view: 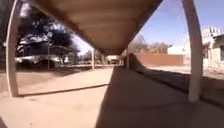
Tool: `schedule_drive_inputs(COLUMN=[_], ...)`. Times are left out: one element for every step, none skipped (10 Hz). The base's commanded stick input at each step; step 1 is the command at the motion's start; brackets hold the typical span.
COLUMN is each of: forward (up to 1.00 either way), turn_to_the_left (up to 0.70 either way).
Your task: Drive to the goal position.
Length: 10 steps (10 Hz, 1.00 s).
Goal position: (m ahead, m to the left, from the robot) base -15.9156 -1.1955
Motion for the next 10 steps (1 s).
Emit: schedule_drive_inputs(forward=[0.85, 0.85, 0.85, 0.85, 0.85, 0.85, 0.85, 0.85, 0.85, 0.85], turn_to_the_left=[0.00, 0.00, 0.00, 0.00, 0.00, 0.00, 0.00, 0.00, 0.00, 0.00])
